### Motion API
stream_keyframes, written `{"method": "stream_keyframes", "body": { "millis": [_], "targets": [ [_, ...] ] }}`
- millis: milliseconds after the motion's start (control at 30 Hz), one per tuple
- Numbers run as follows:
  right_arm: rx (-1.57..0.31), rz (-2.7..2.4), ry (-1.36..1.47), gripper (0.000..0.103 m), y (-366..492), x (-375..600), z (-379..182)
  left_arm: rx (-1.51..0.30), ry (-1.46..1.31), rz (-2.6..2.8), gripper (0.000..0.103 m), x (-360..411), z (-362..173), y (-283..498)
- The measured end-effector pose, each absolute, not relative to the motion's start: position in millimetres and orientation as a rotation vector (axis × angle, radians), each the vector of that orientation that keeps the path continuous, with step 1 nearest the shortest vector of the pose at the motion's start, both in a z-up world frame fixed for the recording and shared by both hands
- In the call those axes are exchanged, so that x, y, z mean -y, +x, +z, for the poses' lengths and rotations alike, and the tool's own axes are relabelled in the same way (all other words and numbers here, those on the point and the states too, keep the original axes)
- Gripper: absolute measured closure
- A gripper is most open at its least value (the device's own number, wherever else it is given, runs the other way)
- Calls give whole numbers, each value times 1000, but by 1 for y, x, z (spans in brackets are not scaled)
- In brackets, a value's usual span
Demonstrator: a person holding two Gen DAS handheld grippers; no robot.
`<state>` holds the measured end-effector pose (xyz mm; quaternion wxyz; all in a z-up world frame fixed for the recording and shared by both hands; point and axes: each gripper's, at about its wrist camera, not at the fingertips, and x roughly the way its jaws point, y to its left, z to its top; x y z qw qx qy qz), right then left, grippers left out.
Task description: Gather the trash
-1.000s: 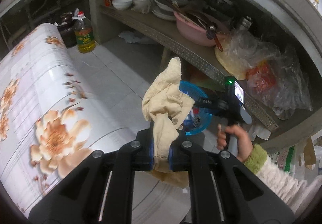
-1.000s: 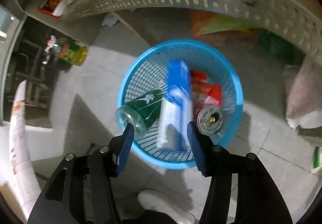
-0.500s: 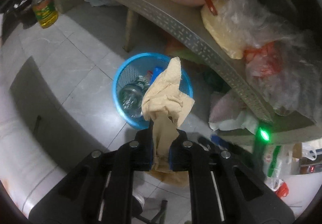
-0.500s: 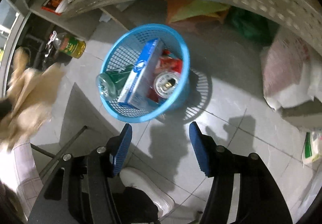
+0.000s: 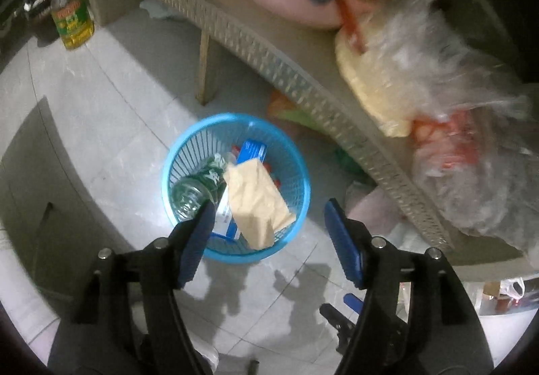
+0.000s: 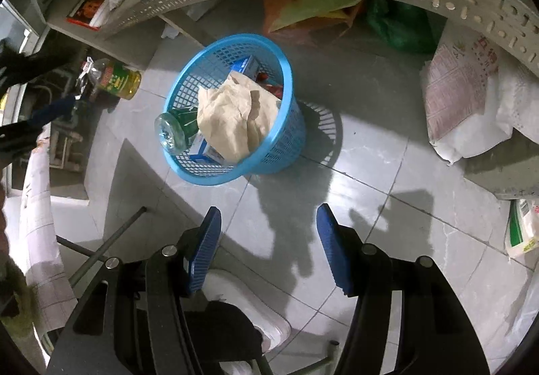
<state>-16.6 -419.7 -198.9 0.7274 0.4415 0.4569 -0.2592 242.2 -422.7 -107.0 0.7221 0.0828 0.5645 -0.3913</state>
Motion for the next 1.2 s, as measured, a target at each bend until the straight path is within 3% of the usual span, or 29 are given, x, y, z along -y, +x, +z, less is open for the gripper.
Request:
{"method": "stream_keyframes", "body": {
  "millis": [233,433,533,800,1100,1200],
  "targets": [
    [-920,-537,840,44,-8,403,-153,-1022,164,-902,28,350,-20,210],
    [-776,-491,508,19,-3,349,-66,-791,171,-856,12,267,24,147],
    [-675,-488,351,7,-7,315,-23,-755,156,-738,10,227,26,125],
    [-573,-421,162,7,-12,248,41,-720,55,-484,9,140,19,86],
    [-491,-407,49,6,-17,186,76,-590,31,-162,9,86,41,43],
    [-516,-447,9,7,-15,171,74,-654,56,-48,9,78,35,44]
  ]
}}
